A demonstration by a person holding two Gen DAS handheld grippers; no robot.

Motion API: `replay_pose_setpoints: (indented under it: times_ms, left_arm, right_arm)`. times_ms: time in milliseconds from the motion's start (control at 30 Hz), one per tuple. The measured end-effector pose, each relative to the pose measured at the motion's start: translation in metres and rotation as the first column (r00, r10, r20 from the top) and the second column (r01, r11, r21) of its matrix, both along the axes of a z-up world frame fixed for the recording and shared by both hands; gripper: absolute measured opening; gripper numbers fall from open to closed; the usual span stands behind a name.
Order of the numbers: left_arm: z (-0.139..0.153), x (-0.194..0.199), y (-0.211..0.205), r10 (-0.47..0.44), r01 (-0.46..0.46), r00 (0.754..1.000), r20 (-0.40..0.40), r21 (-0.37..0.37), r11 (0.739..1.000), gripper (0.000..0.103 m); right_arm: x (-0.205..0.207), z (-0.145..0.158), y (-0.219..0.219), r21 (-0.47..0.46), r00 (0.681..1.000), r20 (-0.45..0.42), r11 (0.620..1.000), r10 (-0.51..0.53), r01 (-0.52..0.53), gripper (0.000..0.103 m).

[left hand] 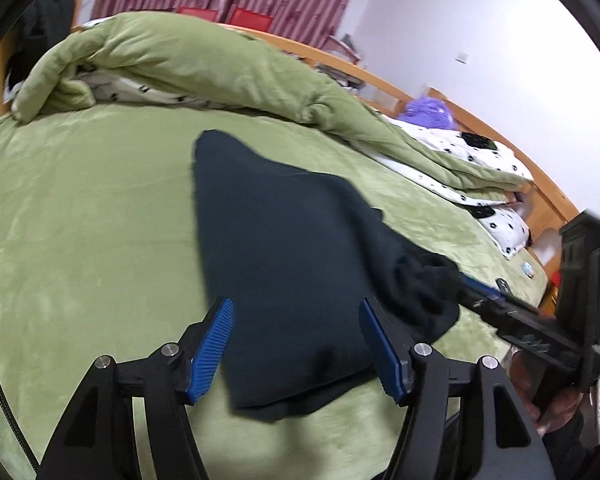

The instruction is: Fold small clothes

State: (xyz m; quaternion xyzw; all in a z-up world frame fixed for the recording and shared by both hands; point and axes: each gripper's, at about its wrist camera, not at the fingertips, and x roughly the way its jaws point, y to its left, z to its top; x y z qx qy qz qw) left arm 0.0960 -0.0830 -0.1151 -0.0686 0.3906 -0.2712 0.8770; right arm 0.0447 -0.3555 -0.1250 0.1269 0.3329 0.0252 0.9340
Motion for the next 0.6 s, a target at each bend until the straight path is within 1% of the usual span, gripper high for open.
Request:
replay_pose_setpoints:
  times_ms: [67,100,167,200,267,300,333,367,400,433,500,533,567,600]
  left_arm:
    - [-0.003,0.003,0.011,0.015,-0.015,1.0,-0.012,-0.006,1.0,0.063]
    - [-0.005,0.003,0.015,0.018,-0.019,1.0,-0.012,-0.01,1.0,0.063]
    - [-0.008,0.005,0.021,0.025,-0.026,1.0,-0.015,-0.011,1.0,0.063]
    - [-0.009,0.007,0.021,0.028,-0.028,0.999,-0.019,-0.012,1.0,0.063]
    - [-0.014,0.01,0.021,0.029,-0.03,0.999,-0.037,-0.01,1.0,0.063]
    - [-0.017,0.012,0.019,0.032,-0.032,0.998,-0.046,0.004,0.999,0.063]
    - [-0.02,0.014,0.015,0.043,-0.041,0.998,-0.054,0.038,0.998,0.063]
    - [-0.023,0.017,0.013,0.056,-0.052,0.997,-0.062,0.067,0.996,0.063]
    - [-0.025,0.019,0.013,0.063,-0.058,0.996,-0.067,0.075,0.996,0.063]
    - [-0.028,0.021,0.016,0.067,-0.063,0.995,-0.078,0.053,0.997,0.063]
    - [-0.031,0.024,0.018,0.073,-0.069,0.993,-0.095,0.036,0.997,0.063]
    - [-0.033,0.025,0.019,0.075,-0.071,0.992,-0.101,0.036,0.997,0.063]
    - [-0.035,0.026,0.019,0.073,-0.069,0.992,-0.103,0.036,0.997,0.063]
    - [-0.036,0.028,0.018,0.068,-0.064,0.992,-0.106,0.037,0.997,0.063]
  right_arm:
    - [0.011,-0.013,0.006,-0.041,0.998,-0.055,0.998,-0.045,0.042,0.058]
    - [0.018,-0.022,0.006,-0.034,0.995,-0.083,0.998,-0.061,0.058,0.058]
    - [0.025,-0.032,0.003,-0.001,0.992,-0.103,0.998,-0.068,0.068,0.058]
    - [0.031,-0.036,0.0,0.024,0.991,-0.11,0.997,-0.072,0.075,0.056]
    - [0.039,-0.038,-0.004,0.054,0.993,-0.103,0.996,-0.065,0.071,0.039]
    - [0.044,-0.036,-0.003,0.073,0.994,-0.095,0.996,-0.047,0.054,0.029]
    - [0.048,-0.034,-0.001,0.077,0.996,-0.085,0.996,-0.032,0.039,0.024]
    - [0.048,-0.029,0.001,0.064,0.998,-0.056,0.998,-0.024,0.028,0.022]
    - [0.043,-0.019,0.002,0.04,1.0,-0.006,0.999,-0.016,0.016,0.021]
    - [0.038,-0.01,0.0,0.027,0.999,0.04,1.0,-0.012,0.01,0.02]
    - [0.014,0.011,-0.016,0.03,0.987,0.154,0.999,-0.044,0.04,0.018]
    - [0.006,0.015,-0.028,0.041,0.983,0.168,0.997,-0.077,0.071,0.018]
    - [0.001,0.015,-0.034,0.04,0.981,0.164,0.994,-0.107,0.101,0.018]
    - [-0.004,0.01,-0.044,0.023,0.978,0.136,0.988,-0.155,0.154,0.018]
